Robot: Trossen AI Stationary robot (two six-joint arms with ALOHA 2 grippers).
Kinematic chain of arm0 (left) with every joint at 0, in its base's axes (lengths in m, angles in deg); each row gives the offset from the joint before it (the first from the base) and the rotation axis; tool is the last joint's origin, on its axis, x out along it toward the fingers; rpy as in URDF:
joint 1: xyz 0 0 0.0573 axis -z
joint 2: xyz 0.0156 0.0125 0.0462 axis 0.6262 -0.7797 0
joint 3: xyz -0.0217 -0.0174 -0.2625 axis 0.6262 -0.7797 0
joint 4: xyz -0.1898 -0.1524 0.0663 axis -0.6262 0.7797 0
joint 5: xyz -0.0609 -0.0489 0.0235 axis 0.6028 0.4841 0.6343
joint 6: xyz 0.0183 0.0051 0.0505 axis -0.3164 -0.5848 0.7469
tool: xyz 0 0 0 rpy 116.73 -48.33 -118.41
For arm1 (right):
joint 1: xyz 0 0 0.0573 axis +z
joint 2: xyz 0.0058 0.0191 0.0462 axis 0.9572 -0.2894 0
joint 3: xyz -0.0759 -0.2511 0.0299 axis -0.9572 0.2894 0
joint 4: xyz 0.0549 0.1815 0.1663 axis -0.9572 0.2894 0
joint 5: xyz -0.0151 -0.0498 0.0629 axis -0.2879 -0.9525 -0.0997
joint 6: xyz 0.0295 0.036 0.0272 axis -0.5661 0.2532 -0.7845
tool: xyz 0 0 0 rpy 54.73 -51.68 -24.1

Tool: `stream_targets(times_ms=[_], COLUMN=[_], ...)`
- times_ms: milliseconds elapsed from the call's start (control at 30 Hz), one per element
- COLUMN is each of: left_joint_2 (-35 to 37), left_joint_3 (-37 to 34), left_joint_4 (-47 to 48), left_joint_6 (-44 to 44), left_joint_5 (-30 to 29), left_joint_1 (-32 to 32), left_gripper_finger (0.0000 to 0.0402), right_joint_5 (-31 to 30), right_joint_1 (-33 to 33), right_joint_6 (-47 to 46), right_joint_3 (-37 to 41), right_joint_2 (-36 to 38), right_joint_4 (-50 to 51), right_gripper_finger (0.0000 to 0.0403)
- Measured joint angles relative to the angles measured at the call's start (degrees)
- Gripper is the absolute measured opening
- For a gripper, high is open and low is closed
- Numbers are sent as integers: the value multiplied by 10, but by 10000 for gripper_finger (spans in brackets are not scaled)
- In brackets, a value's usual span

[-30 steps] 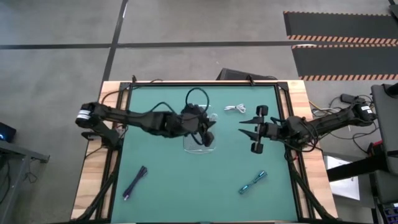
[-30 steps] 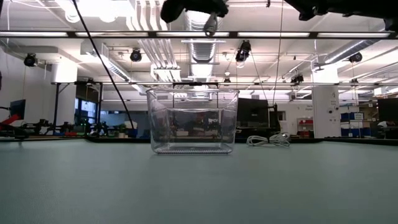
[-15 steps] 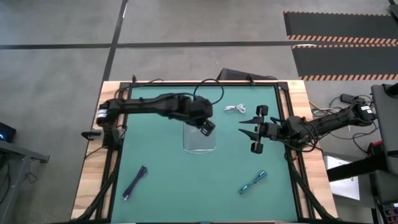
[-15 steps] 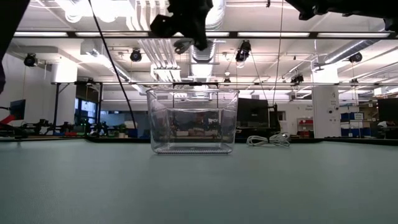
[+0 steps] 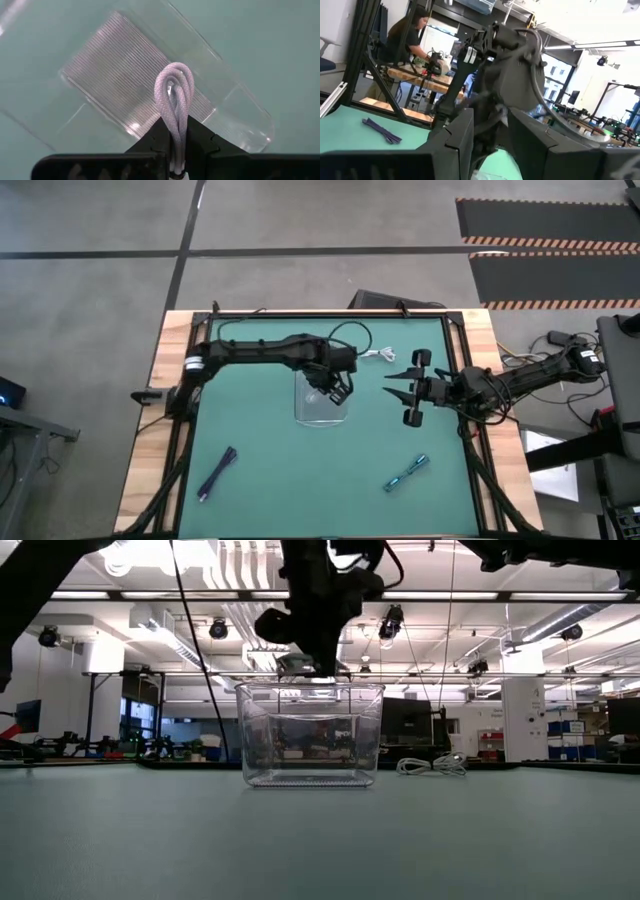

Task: Pick and place USB-C Cables
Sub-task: Put the bottom white charger cable into the transparent bin

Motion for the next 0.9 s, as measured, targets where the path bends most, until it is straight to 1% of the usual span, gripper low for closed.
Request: stream_targets(times_ms=[300,400,567,900], left_joint_2=[-5,-5,-5,-5], left_joint_3=[-23,-32,-66,-130], left_joint_4=[-22,-39,-86,-147], left_joint_6=[0,-3,-2,6], left_joint_5=[-2,-13,-13,-13], left_joint_1=[-17,-24,-30,-32], left_gripper_finger=[18,18,19,20], right_joint_5=[0,0,0,-1], right_joint_1=[0,0,0,0], right_joint_6=[0,0,0,11], right_joint_3=[0,0,0,0], right_joint_2=[0,0,0,0], right_joint_4=[5,5,5,10], right_gripper_finger=[100,100,101,95])
